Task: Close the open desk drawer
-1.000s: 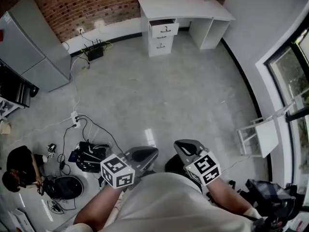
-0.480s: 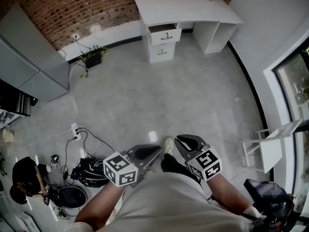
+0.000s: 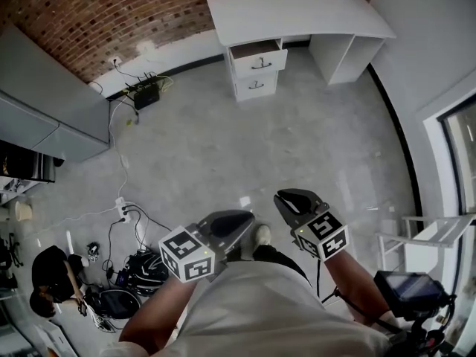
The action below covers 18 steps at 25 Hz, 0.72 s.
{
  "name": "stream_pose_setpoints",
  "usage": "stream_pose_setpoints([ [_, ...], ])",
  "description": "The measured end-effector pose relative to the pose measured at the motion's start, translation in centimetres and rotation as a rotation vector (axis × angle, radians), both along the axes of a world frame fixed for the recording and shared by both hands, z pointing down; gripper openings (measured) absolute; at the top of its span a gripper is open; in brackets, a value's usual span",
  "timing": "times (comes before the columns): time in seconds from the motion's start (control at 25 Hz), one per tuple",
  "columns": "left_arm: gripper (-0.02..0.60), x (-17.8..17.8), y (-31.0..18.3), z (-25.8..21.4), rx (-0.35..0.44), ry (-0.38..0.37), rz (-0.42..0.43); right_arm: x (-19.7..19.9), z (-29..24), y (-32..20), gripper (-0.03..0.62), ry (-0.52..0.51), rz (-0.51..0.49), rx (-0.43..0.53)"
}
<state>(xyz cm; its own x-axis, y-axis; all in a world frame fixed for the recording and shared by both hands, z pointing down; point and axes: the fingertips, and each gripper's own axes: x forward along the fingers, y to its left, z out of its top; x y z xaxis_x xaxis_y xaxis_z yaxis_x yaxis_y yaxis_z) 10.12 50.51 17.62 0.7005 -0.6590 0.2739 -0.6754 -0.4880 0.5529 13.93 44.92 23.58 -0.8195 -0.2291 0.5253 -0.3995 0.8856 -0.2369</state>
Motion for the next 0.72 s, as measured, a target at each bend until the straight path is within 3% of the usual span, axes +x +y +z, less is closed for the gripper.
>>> stream_pose_setpoints([
  [0.28,0.023,-4.1,-11.4,2.5,-0.006,0.028,0.054,-4.3,4.7,-11.2,0.029,0.022,0.051,-0.045],
  [0.52,0.023,-9.4,-20.5,3.1,-0.012,0.054,0.170,-8.4,6.5,-20.2,0.029,0.065,0.175,-0.103],
  [0.72,0.023,-13.7,-26.5,4.0,-0.024,0.061,0.238,-12.2,8.2,-27.0,0.029,0.021,0.282,-0.184],
])
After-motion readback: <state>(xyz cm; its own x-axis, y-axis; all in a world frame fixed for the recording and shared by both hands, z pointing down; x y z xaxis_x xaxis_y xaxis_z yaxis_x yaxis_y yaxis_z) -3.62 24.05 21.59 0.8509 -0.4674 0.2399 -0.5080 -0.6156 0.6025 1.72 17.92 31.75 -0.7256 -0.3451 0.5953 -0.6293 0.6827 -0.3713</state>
